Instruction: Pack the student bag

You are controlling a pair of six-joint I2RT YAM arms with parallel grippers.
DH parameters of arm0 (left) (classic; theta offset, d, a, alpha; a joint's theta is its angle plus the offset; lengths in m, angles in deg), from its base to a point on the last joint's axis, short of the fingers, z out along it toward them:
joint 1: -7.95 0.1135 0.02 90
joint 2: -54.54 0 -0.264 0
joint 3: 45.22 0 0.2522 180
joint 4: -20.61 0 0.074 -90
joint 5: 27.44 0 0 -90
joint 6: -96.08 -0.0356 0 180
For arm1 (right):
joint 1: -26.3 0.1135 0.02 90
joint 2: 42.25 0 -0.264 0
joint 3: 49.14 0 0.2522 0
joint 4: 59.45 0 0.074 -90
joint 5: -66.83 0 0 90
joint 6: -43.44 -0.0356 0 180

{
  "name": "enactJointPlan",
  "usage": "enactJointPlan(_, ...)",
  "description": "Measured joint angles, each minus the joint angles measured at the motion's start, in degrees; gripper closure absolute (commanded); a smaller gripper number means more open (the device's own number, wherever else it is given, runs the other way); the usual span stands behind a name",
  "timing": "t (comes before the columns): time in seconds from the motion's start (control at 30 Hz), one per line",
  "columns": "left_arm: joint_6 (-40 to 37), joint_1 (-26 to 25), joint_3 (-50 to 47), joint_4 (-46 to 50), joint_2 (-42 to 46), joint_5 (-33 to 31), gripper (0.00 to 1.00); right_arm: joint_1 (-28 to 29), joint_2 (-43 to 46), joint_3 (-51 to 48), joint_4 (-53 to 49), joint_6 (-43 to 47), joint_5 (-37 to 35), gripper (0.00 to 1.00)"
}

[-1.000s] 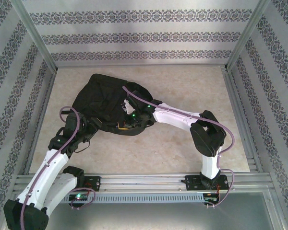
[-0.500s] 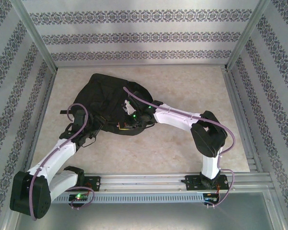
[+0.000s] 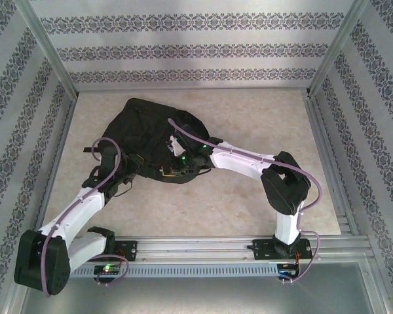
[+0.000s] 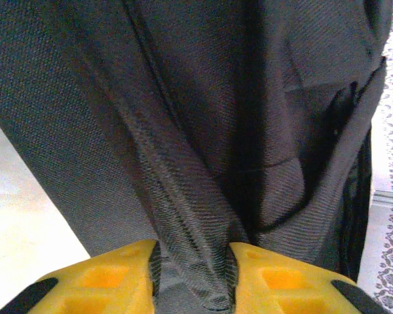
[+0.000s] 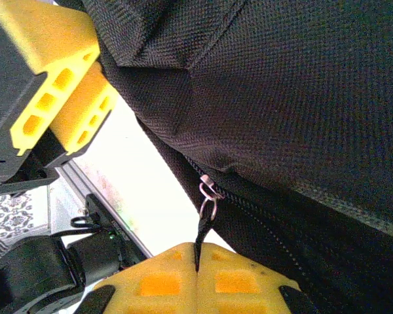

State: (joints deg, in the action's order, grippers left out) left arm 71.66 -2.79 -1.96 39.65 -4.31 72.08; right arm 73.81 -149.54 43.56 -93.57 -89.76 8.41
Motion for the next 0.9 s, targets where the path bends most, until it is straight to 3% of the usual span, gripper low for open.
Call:
enactJointPlan(0.1, -0.83, -0.02, 0.02, 0.09, 0.7, -0.83, 0.91, 0.0, 0.0, 0.0, -0.04, 0.13, 0.0, 1.0)
enactJointPlan(0.2, -1.36, -0.02, 0.15, 0.35, 0.39, -1.2, 1.0, 0.0, 0.02, -0.07, -0.04, 0.24, -0.02, 1.0)
enactJointPlan(0.9, -4.42, 2.62, 1.31, 4.0, 0.66, -2.29, 1.0, -3.63, 7.98, -7.93, -3.06, 4.5, -0.68, 1.0)
